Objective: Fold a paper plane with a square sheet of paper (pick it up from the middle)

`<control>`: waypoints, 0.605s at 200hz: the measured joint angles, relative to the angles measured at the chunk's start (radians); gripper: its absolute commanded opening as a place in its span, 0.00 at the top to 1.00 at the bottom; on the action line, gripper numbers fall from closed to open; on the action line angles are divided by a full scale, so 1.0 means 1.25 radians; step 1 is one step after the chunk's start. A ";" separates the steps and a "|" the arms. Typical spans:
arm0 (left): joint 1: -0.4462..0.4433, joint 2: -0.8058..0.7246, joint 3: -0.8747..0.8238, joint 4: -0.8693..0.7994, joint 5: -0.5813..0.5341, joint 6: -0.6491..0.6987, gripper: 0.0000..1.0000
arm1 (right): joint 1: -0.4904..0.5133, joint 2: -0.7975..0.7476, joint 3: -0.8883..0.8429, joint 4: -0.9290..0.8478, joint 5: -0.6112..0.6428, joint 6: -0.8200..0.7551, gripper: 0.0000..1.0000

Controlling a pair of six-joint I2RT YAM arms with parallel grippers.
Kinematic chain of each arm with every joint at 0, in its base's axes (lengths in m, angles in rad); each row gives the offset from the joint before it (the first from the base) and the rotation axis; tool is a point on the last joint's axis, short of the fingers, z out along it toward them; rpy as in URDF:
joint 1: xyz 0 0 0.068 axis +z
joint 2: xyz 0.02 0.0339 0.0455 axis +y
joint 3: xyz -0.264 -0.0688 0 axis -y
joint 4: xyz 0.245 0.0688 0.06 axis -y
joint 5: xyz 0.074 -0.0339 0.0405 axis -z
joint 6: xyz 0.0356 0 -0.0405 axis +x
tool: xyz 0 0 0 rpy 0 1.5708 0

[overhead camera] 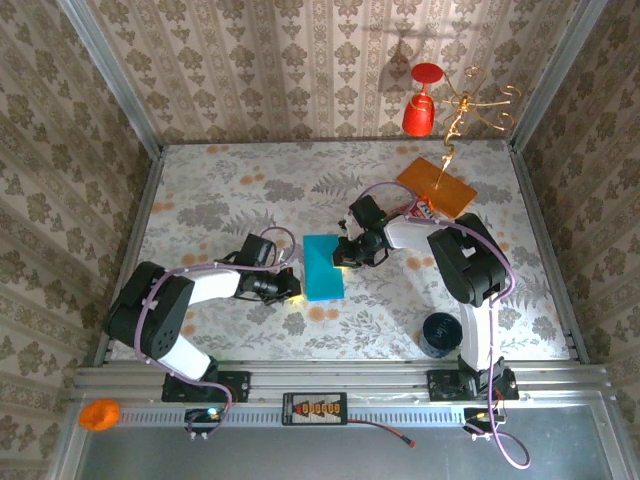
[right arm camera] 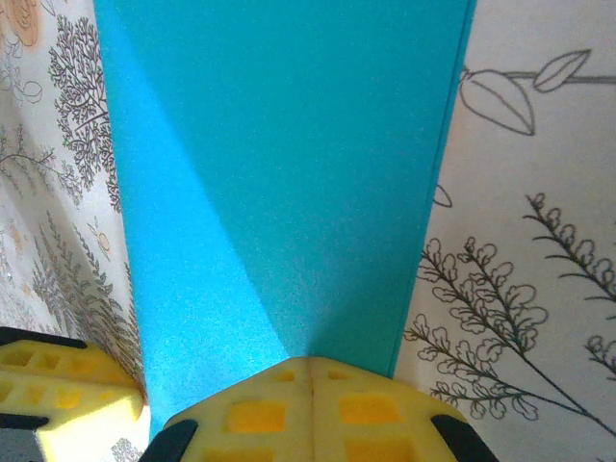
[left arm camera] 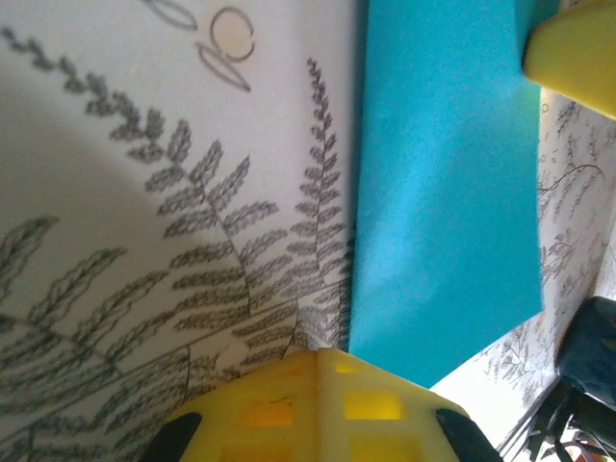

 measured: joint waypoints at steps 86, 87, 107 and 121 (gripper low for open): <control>-0.078 0.098 0.140 0.019 -0.005 -0.011 1.00 | 0.000 0.000 0.000 0.000 0.000 0.002 0.96; -0.078 0.101 0.140 0.019 -0.005 -0.011 1.00 | 0.000 0.000 0.000 0.000 0.000 0.002 0.96; -0.089 0.123 0.123 0.022 -0.005 -0.013 1.00 | 0.000 0.000 0.000 0.000 0.000 0.002 0.96; -0.089 0.119 0.106 0.046 0.001 -0.013 1.00 | 0.000 0.000 0.000 0.000 0.000 0.005 0.96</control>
